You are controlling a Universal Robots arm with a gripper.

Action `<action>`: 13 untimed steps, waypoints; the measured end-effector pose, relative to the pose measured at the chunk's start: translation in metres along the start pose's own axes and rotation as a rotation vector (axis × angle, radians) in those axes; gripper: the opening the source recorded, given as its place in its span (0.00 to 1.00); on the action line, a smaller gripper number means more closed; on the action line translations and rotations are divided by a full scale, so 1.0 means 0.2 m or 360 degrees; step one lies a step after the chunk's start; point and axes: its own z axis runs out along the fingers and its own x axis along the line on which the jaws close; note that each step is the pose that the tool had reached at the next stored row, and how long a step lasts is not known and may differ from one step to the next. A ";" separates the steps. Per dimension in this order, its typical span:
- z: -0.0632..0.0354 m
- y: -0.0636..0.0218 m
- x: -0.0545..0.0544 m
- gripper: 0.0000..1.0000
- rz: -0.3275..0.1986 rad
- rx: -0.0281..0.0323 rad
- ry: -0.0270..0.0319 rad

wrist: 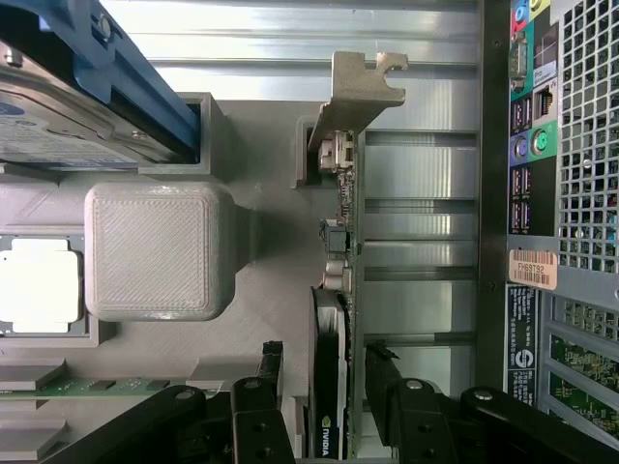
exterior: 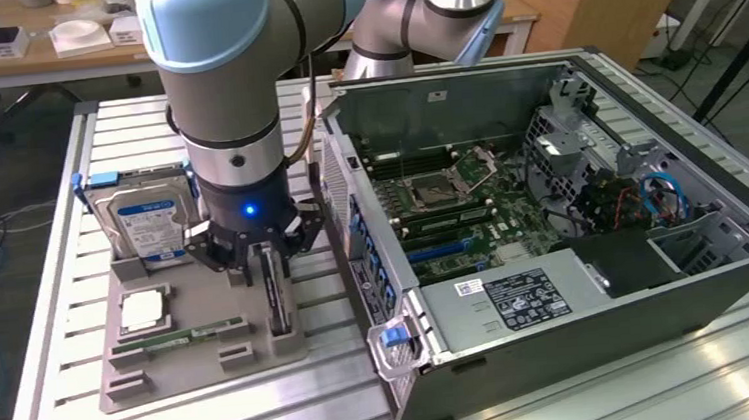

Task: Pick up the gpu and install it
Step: 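Pick up the gpu and move the gpu toward the slot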

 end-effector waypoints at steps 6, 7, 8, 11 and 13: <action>0.000 0.000 0.00 0.39 0.0000 0.00000 0.00000; 0.000 0.000 0.00 0.39 0.0000 -0.00001 0.00000; 0.000 0.000 0.00 0.37 0.0000 0.00000 0.00000; 0.000 0.000 0.00 0.31 0.0000 0.00000 -0.00001; 0.000 0.000 0.00 0.31 0.0000 -0.00001 -0.00001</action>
